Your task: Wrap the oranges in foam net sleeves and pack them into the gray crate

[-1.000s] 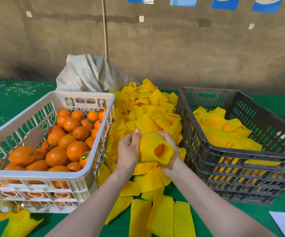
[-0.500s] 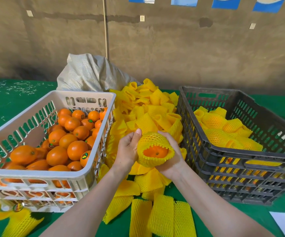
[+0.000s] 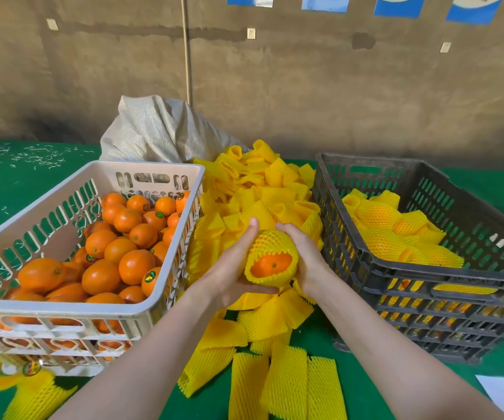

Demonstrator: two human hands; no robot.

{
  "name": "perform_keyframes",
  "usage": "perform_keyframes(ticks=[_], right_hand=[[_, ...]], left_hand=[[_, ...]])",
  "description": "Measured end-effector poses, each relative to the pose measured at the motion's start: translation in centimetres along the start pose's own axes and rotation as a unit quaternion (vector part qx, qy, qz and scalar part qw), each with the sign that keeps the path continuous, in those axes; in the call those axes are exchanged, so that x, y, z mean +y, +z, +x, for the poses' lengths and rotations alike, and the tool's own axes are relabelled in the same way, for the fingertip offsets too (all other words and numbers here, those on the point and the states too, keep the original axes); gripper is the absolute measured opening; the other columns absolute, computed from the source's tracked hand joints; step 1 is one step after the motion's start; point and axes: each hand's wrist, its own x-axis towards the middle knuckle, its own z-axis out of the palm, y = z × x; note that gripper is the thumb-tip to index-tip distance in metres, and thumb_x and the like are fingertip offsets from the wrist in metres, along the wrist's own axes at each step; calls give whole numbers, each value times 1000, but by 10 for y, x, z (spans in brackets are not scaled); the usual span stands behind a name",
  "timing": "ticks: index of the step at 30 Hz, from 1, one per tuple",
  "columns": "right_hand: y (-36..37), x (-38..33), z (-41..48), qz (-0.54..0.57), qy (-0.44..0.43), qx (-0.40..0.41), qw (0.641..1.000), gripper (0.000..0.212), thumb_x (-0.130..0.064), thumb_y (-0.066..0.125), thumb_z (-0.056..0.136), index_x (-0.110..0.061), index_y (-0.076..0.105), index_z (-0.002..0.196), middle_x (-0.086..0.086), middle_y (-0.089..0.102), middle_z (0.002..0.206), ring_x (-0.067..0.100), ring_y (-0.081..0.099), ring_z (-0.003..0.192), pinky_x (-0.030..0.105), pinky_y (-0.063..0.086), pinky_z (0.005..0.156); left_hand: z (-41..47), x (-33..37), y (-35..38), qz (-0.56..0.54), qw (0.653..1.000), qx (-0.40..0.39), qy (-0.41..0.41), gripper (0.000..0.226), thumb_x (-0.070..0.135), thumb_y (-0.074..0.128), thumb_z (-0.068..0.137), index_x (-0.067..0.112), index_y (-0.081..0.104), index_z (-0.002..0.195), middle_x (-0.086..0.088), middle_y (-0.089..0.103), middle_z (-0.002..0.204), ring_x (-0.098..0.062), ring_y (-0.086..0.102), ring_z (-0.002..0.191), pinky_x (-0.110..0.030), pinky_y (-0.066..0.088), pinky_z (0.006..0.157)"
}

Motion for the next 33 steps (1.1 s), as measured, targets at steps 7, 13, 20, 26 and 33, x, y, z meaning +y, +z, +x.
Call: perform_keyframes(ticks=[7,13,20,26,33], right_hand=[[2,7,6,-21,-68,74,995,20,-43,57,89,-24,61,81,10,67,103,31,62,98,48,49,94],[3,14,-3,-57,-281,102,953,38,-24,56,92,9,56,74,9,48,68,18,46,71,30,36,65],[3,9,0,-10,-262,91,961,32,-26,60,87,-2,59,65,7,49,64,19,48,73,30,37,67],[-1,15,-5,57,31,-54,996,36,-59,54,83,-30,62,102,8,69,99,25,65,92,40,54,80],[9,21,-7,147,28,-42,988,30,-40,62,85,-15,70,98,14,71,95,29,67,88,43,52,86]], left_hand=[[3,-6,21,-158,986,57,5,48,50,55,87,21,54,125,-13,65,118,-30,63,106,-45,52,86],[2,-8,21,-261,962,12,-83,55,58,52,87,13,59,118,-16,72,93,-33,62,93,-43,49,71],[3,-6,22,-257,964,15,-65,41,50,47,92,15,66,104,-14,73,80,-30,63,86,-40,48,69],[10,-1,15,-114,982,137,62,21,41,55,93,25,57,106,-4,65,90,-23,61,84,-34,49,68],[10,-3,17,-57,984,150,79,31,52,56,88,25,61,102,-2,66,98,-21,62,90,-32,50,69]])
